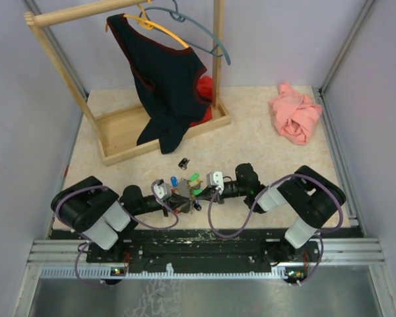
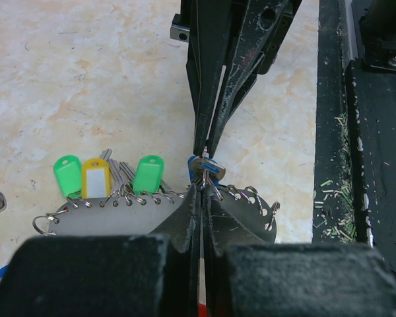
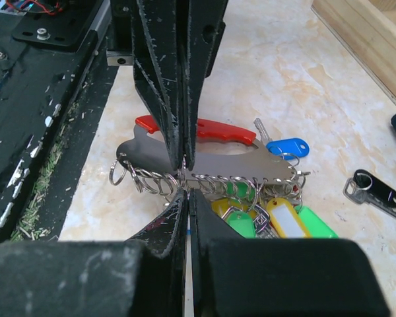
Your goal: Put the keys on the keyring
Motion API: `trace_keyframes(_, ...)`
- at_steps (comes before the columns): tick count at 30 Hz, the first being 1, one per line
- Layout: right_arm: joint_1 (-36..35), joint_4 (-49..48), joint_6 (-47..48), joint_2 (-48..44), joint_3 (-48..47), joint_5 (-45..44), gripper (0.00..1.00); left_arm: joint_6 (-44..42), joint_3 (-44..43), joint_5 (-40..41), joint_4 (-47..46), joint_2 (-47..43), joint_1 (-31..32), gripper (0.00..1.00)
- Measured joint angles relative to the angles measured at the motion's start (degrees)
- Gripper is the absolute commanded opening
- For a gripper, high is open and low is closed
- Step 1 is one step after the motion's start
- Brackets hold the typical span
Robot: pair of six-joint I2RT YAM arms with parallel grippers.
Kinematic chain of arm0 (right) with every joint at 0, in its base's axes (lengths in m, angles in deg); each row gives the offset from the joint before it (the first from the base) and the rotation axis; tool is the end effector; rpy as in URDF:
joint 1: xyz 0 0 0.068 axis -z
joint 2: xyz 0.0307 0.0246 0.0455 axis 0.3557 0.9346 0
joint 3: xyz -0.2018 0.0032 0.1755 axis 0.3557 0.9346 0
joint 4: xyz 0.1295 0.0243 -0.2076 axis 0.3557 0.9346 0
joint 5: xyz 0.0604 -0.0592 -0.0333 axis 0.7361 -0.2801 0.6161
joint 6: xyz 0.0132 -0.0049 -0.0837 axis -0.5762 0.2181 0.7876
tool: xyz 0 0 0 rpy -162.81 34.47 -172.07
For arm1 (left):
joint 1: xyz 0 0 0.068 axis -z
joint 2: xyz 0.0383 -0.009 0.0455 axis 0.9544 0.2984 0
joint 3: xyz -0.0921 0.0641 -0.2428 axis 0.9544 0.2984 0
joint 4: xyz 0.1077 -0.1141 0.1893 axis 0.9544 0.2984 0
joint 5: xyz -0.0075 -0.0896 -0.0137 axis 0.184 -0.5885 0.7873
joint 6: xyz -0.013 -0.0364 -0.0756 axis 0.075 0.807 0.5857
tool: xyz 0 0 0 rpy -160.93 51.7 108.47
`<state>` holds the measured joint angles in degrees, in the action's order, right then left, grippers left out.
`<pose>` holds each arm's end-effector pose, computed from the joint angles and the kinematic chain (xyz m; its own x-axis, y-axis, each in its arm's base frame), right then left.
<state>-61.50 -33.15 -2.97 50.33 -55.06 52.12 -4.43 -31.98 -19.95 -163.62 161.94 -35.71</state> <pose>0.1733 0.2266 0.1449 0.1689 -0.1367 -0.9761 -0.9836 -0.0873 -0.1580 0.1449 -0.1666 0.1320 0.0011 0.0628 -0.9980 0.9668 0.2551 0.0171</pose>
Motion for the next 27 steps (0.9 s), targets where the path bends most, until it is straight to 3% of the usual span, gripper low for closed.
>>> trace_keyframes(27, 1.1, -1.7, -6.2, 3.3, -1.9, 3.0, 0.00, -0.2, 0.0, -0.9, 0.0, 0.2, 0.0, 0.01)
